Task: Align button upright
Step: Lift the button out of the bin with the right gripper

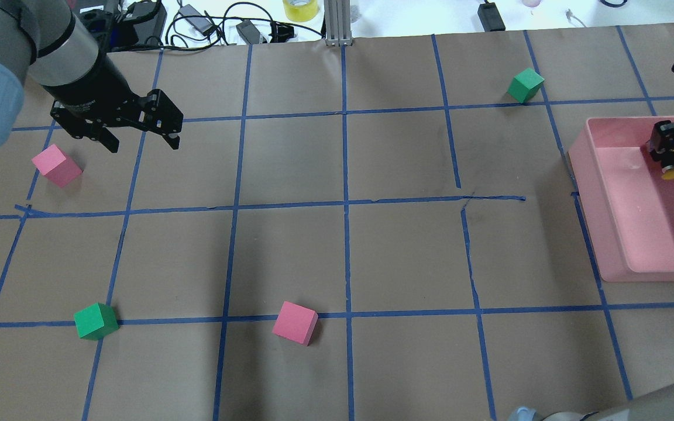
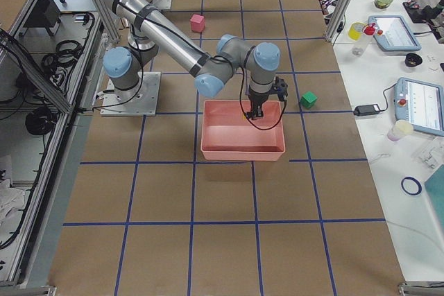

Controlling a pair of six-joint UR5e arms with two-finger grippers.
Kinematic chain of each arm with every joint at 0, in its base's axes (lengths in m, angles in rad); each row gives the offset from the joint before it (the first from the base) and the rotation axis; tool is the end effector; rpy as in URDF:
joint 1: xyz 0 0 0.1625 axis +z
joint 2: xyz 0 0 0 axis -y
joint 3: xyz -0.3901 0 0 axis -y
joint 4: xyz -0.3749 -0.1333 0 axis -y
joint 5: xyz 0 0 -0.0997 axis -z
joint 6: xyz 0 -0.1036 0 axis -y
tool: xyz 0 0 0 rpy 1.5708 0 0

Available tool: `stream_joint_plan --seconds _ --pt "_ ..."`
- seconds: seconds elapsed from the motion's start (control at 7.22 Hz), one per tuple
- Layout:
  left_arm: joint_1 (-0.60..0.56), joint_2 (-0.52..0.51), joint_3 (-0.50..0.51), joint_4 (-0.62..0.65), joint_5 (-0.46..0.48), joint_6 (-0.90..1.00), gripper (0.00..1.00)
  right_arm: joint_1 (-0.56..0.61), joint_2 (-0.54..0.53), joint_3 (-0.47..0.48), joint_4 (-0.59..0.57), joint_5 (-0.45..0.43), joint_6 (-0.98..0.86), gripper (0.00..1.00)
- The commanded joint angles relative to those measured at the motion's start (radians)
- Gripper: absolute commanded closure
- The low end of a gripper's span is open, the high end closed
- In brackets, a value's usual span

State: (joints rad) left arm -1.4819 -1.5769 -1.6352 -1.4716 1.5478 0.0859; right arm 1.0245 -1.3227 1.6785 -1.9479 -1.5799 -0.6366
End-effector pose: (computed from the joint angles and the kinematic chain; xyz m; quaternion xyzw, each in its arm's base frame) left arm -0.0926 -0.4891 0.4255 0.0013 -0.9998 0.0153 0.0102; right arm -0.1722 -0.5379 0.3086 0.0451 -0.9989 0.0063 0.0097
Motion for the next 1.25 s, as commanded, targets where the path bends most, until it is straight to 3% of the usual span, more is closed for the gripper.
stream_joint_plan --seconds 0.0,0.55,0.69,0.97,1.11 --pt "0.0 0.0 0.0 0.002 0.0 0.0 0.0 0.144 -0.085 -0.036 0.093 0.021 0.099 1.0" --pt "-0.001 0.0 0.008 0.002 -0.003 0.0 0.0 0.539 -0.069 -0.036 0.109 0.09 0.563 1.0" --pt "-0.001 0.001 0.006 0.002 -0.002 0.0 0.0 0.643 -0.047 -0.03 0.062 0.118 0.706 1.0" --pt "-0.001 0.002 0.006 0.002 -0.002 0.0 0.0 0.866 0.052 -0.022 -0.139 0.123 0.956 1.0" --pt "-0.001 0.003 0.003 0.002 -0.002 0.0 0.0 0.928 0.098 -0.02 -0.188 0.12 1.036 1.0"
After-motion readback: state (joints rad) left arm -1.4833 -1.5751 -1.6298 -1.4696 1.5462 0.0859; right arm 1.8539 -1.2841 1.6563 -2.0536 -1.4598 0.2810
